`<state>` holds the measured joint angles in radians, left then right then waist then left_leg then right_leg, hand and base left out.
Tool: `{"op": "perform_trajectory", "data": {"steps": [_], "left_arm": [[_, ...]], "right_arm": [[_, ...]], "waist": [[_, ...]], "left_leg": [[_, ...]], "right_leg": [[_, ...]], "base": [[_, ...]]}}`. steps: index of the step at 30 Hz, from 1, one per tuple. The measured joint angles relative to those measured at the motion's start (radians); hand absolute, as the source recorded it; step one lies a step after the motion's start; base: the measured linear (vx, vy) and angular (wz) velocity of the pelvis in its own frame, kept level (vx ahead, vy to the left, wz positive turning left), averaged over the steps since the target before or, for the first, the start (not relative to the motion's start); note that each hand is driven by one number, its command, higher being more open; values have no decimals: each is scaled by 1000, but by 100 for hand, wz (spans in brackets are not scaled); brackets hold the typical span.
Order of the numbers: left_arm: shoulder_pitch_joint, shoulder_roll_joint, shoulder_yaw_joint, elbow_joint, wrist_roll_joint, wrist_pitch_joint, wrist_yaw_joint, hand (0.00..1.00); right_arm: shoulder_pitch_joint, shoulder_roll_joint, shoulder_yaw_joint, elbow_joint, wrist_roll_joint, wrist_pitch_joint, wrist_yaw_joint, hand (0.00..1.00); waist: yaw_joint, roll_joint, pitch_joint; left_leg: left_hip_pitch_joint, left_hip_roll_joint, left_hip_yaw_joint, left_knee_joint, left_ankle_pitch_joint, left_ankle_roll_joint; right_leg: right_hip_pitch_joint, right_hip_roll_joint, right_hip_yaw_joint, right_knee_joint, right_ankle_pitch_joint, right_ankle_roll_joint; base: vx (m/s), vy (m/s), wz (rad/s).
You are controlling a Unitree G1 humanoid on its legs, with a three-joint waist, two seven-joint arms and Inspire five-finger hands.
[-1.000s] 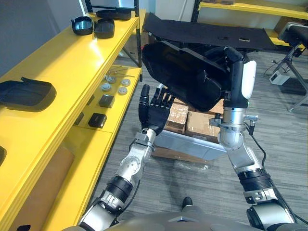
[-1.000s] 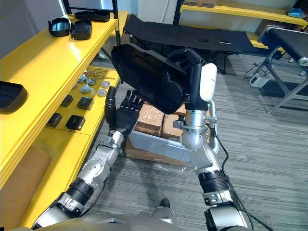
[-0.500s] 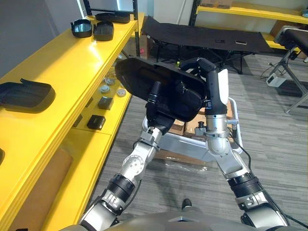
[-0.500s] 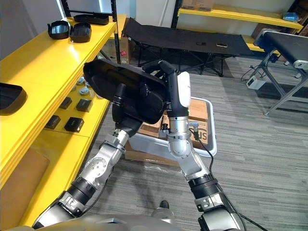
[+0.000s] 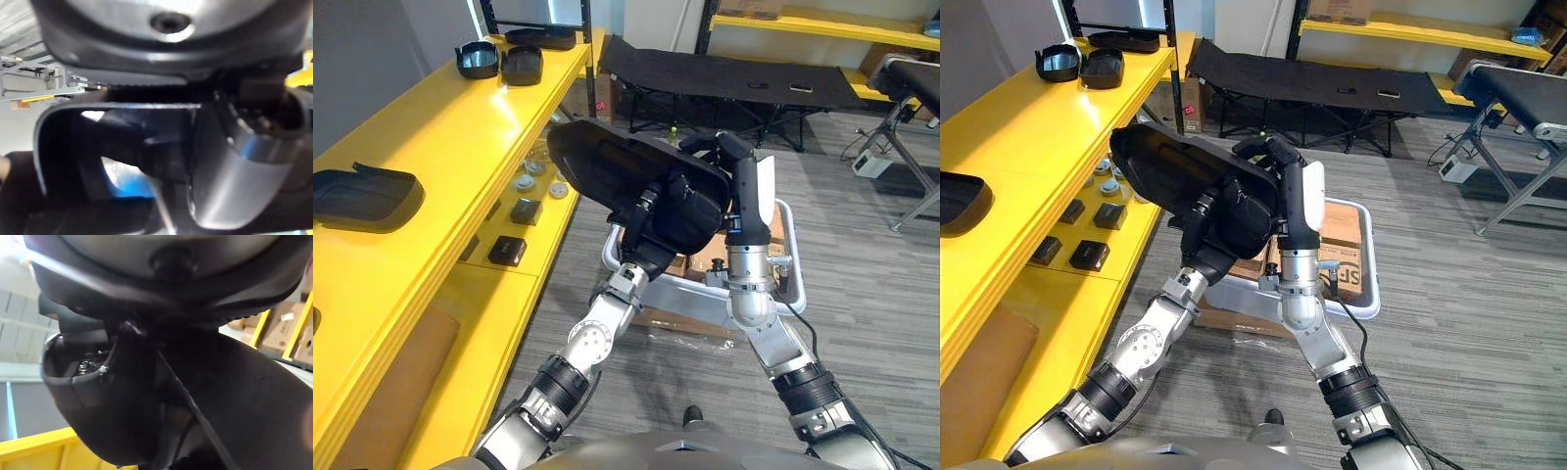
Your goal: Walk over and take three plastic housings, then place them on the shelf
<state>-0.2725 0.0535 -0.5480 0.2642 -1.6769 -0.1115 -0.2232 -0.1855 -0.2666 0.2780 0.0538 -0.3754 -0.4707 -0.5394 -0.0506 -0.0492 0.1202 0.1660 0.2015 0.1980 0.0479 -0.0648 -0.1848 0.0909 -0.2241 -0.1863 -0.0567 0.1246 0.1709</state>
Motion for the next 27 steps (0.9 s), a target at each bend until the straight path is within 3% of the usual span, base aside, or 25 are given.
{"op": "perform_trajectory", "data": {"steps": [9, 10, 13, 19, 23, 27], "left_arm": [[50, -4, -17, -45, 4, -47, 63, 0], [66, -6, -15, -48, 26, -51, 66, 0], [92, -8, 16, -71, 115, -63, 92, 0], [95, -18, 161, -162, 359, -151, 193, 0], [115, -18, 185, -269, 704, -169, 336, 0], [127, -22, 235, -306, 1043, -168, 507, 0]], "right_arm": [[51, 41, 10, 15, 42, -5, -1, 0], [65, 45, 10, 15, 39, -7, 3, 100], [110, 49, 10, 15, 39, -29, 18, 100], [197, 46, 42, 26, 41, -33, 82, 100], [185, 56, 56, 16, 72, -14, 92, 100], [192, 78, 34, 10, 122, 59, 86, 100]], "waist": [[-2, 6, -19], [-1, 9, -27], [2, 9, -27], [8, 10, -27], [25, 9, -29], [21, 12, -31]], "left_leg": [[0, -1, 7, -8, 0, 0], [1, -1, 10, -14, 0, -1], [2, -1, 11, -17, 1, -1], [3, 0, 11, -17, 1, -1], [4, -1, 7, -17, 1, -1], [3, -1, 7, -17, 1, -1]], "right_leg": [[-10, 1, -1, 1, 0, 0], [-14, 1, -1, 2, 0, 0], [-15, 2, -1, 3, 0, 0], [-14, 2, -2, 4, -2, -3], [-11, 2, -5, 4, -2, -3], [-11, 2, -5, 3, -2, -3]], "base": [[0, 0, -1], [0, 0, -3], [0, 0, 0], [0, 0, 0], [0, 0, 1], [0, 0, 0]]}}
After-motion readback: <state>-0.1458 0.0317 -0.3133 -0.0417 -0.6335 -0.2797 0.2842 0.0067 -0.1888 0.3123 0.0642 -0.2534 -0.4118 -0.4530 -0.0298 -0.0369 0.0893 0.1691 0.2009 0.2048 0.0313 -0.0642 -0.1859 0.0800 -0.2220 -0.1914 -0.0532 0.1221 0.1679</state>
